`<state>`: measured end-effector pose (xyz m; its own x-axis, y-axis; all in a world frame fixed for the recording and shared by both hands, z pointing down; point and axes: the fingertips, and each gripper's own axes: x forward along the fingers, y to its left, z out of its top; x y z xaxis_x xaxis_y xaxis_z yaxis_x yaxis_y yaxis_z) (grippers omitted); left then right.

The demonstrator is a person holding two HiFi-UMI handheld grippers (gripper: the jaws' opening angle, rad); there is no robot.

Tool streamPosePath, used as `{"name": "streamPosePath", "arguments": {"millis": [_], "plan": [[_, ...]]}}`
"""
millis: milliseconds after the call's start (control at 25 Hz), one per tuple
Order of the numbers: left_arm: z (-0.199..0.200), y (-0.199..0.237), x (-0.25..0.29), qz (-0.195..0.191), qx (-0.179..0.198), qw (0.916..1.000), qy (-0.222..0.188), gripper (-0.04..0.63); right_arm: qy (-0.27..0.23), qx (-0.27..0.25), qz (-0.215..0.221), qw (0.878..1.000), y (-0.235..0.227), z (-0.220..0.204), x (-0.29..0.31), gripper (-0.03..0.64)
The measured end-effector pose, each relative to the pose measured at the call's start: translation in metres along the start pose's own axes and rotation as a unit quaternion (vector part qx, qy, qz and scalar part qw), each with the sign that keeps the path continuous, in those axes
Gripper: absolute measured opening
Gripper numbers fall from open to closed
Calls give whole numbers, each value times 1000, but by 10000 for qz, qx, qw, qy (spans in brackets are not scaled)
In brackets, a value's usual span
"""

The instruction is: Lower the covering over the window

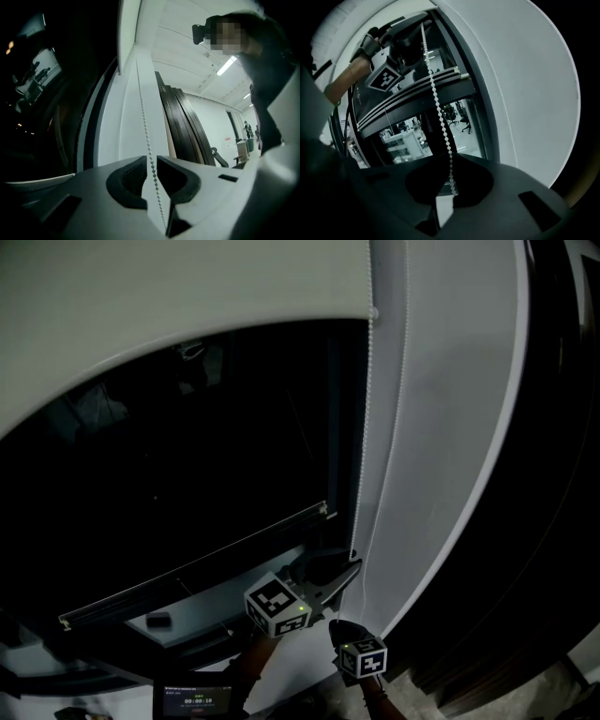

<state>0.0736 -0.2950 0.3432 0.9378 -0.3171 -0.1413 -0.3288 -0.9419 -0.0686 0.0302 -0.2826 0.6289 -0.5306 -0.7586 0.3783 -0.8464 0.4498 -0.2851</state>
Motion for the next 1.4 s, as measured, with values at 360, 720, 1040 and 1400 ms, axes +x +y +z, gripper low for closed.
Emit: {"name": "streamPosePath", "arguments": {"millis": [360, 720, 1040, 1400], "plan": [[11, -3, -8, 317, -255, 9988, -255, 17, 21, -158, 127, 9998, 8, -6, -11, 17], [-39, 6, -35, 654, -326, 9967, 339, 12, -991, -449, 380, 9933, 45, 77, -55, 54], [-128, -6, -62, 881, -1010, 9868, 910, 12, -2154, -994, 763, 9685, 75, 200, -113, 102], [-266, -73, -96, 705, -2077, 9451, 2423, 13, -2481, -1421, 766, 9552, 94, 259, -113, 104]]}}
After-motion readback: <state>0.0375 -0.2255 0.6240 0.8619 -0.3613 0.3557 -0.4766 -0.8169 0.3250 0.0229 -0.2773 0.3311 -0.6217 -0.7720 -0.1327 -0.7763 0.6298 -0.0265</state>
